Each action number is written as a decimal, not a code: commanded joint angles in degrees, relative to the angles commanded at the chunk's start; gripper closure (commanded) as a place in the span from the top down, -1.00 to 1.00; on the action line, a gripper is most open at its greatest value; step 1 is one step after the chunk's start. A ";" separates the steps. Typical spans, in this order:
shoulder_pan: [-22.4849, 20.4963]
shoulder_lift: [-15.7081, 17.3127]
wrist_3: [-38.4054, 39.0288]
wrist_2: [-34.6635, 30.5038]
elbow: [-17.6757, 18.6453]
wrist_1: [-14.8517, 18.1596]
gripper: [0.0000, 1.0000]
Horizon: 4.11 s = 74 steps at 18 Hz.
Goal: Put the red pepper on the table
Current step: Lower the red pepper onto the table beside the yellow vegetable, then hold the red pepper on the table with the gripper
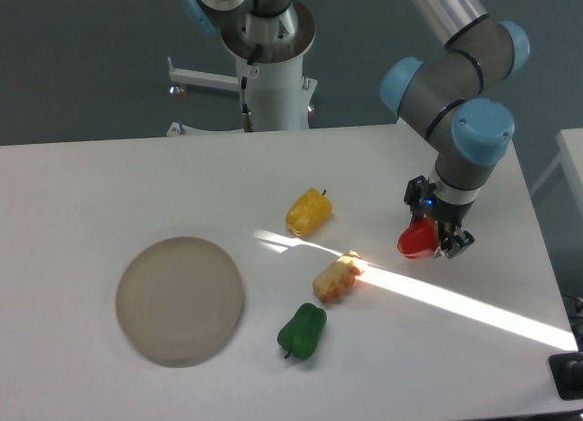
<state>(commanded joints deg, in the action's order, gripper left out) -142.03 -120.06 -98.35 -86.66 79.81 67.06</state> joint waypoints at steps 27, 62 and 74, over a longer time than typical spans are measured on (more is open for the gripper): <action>0.53 -2.29 1.05 -0.26 1.67 -1.58 0.13; 0.79 -3.34 1.05 -0.35 2.20 -2.90 0.18; 0.88 -3.43 1.05 -0.35 2.28 -2.99 0.38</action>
<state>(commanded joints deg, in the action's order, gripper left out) -141.15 -123.49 -97.29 -87.01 82.09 64.07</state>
